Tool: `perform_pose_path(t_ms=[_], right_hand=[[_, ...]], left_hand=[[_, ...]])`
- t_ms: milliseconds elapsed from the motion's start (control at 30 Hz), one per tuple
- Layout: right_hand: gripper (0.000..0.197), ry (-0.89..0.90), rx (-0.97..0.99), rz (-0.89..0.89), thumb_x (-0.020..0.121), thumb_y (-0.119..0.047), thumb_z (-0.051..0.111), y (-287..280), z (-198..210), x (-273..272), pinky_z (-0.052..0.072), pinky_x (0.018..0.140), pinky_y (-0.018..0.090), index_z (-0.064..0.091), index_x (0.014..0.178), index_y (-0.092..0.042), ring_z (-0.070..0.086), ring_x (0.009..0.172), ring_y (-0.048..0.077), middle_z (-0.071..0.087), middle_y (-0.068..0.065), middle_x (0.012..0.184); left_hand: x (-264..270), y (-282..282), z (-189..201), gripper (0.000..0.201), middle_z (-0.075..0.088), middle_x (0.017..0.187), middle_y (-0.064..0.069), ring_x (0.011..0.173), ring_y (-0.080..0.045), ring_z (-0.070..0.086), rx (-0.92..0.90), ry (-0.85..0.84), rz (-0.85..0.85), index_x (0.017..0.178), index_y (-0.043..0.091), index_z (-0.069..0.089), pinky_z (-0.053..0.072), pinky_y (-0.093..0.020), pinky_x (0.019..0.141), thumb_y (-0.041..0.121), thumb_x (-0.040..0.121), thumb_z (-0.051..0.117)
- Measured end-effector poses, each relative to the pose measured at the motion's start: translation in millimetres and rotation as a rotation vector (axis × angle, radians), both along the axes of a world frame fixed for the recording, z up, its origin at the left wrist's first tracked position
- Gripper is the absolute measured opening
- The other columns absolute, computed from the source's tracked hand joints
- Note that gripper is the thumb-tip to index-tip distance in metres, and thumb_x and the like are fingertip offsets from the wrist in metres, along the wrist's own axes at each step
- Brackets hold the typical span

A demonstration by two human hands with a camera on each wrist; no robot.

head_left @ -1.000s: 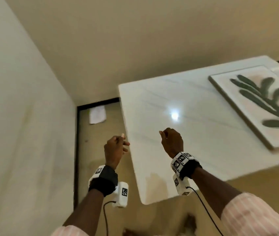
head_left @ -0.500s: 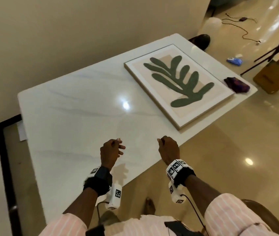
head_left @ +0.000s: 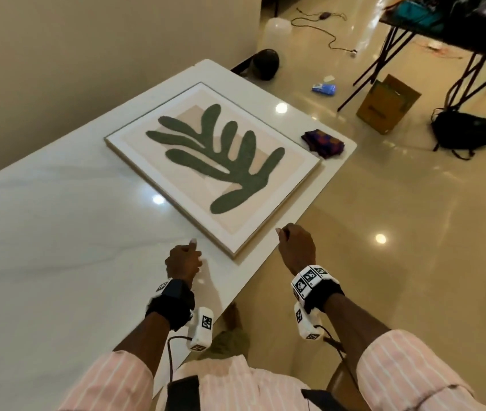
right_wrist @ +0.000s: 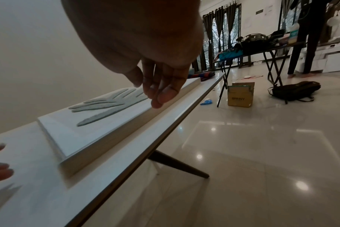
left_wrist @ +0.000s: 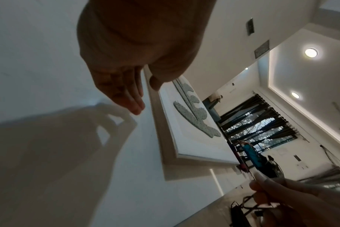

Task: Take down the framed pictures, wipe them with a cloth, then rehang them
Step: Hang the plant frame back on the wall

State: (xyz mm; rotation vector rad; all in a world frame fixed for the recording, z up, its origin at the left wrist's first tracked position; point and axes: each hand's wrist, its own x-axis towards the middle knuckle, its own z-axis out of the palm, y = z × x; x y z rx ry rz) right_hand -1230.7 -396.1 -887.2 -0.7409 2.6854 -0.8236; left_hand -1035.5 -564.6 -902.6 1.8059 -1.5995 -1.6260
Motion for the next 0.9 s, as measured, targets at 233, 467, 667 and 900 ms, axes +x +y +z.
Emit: perform_pose_path(t_ms=[233,467,667,900], right_hand=[[0.026,0.060,0.135,0.070,0.100,-0.026,0.049,-31,15,-102,0.041,0.068,0.033,0.060,0.091,-0.005,0.060,0.085,0.031,0.063,0.013,0.091],[0.044,0.085,0.285,0.195,0.099,-0.043,0.049,-75,10,-187,0.045,0.089,0.042,0.057,0.113,-0.002,0.055,0.107,0.035,0.056,0.017,0.117],[0.065,0.211,0.484,0.374,0.097,-0.057,0.041,-111,-5,-257,0.026,0.108,0.049,0.048,0.135,-0.005,0.035,0.133,0.037,0.038,0.021,0.144],[0.082,0.134,0.501,0.368,0.089,-0.066,0.048,-119,-24,-301,0.035,0.103,0.052,0.038,0.133,0.002,0.044,0.126,0.041,0.044,0.023,0.137]], left_hand=[[-82,-32,7,0.066,0.052,0.130,-0.028,0.120,-0.044,0.050,-0.018,-0.331,0.184,0.129,-0.005,0.042,0.041,-0.049,0.099,0.052,0.096,0.048],[-123,-34,0,0.084,0.036,0.144,-0.028,0.130,-0.046,0.040,-0.046,-0.389,0.265,0.142,-0.010,0.027,0.035,-0.055,0.103,0.055,0.094,0.049],[-141,-17,0,0.066,0.042,0.142,-0.020,0.129,-0.037,0.043,-0.093,-0.443,0.380,0.138,0.001,0.043,0.035,-0.048,0.103,0.052,0.096,0.047],[-170,23,4,0.071,0.046,0.142,-0.020,0.129,-0.039,0.044,0.007,-0.533,0.493,0.138,0.001,0.042,0.036,-0.049,0.102,0.056,0.094,0.048]])
